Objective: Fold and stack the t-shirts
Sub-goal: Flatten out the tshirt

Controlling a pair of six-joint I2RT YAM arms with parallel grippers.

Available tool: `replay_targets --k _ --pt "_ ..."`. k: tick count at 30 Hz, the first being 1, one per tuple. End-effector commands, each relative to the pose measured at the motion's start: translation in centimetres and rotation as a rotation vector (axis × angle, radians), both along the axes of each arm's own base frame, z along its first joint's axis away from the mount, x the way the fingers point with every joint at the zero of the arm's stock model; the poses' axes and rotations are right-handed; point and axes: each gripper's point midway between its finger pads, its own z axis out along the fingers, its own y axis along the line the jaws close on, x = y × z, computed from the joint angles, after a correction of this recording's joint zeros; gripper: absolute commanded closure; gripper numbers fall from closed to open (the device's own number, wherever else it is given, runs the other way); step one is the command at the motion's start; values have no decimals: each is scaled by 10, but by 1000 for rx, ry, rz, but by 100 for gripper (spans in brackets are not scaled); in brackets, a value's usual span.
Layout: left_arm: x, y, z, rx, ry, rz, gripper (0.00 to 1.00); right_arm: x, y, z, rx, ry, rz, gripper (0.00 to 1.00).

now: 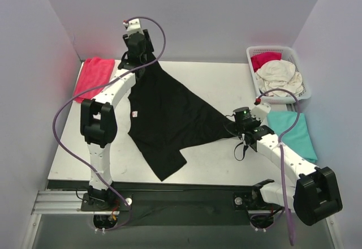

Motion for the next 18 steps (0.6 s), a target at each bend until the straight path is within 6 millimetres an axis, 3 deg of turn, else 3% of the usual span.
replay_targets --k 1,2,4,5,6,7,8,10,11,12,13,14,15,16,18 --pt "2 2 33 0 -65 19 22 10 0 14 -11 -42 -26 100" --pt "-6 4 29 9 -55 57 13 10 0 13 -14 -38 -28 100" --pt "-16 7 34 11 -90 83 7 11 2 12 -10 -34 -21 100" --pt "-28 10 52 6 -124 92 6 11 2 11 -11 -30 -22 100" --pt "-39 7 33 22 -91 93 6 12 2 11 -11 -29 -20 100" --pt "-48 7 32 26 -76 98 5 12 3 11 -9 -29 -20 100" --pt "-64 10 44 -5 -78 114 6 12 4 10 -12 -26 -17 100" --pt "-96 2 10 5 49 111 8 13 4 10 -13 -25 -16 100" --pt "-119 -3 25 -71 34 99 10 13 4 9 -20 -20 -15 100" --pt "-134 -9 22 -95 44 81 13 14 3 8 -22 -17 -17 100" --pt "-167 -25 -25 -47 160 47 19 14 4 8 -24 -14 -16 100" --pt "-191 -29 -12 -108 131 35 22 15 5 5 -26 -6 -14 100" --pt "-210 -35 -25 -105 153 15 25 14 5 3 -27 1 -13 100" --pt "-240 -44 -58 -62 222 -3 29 15 6 2 -27 5 -7 100" --pt "-270 -49 -63 -117 236 -39 35 15 8 -3 -29 20 -2 100"
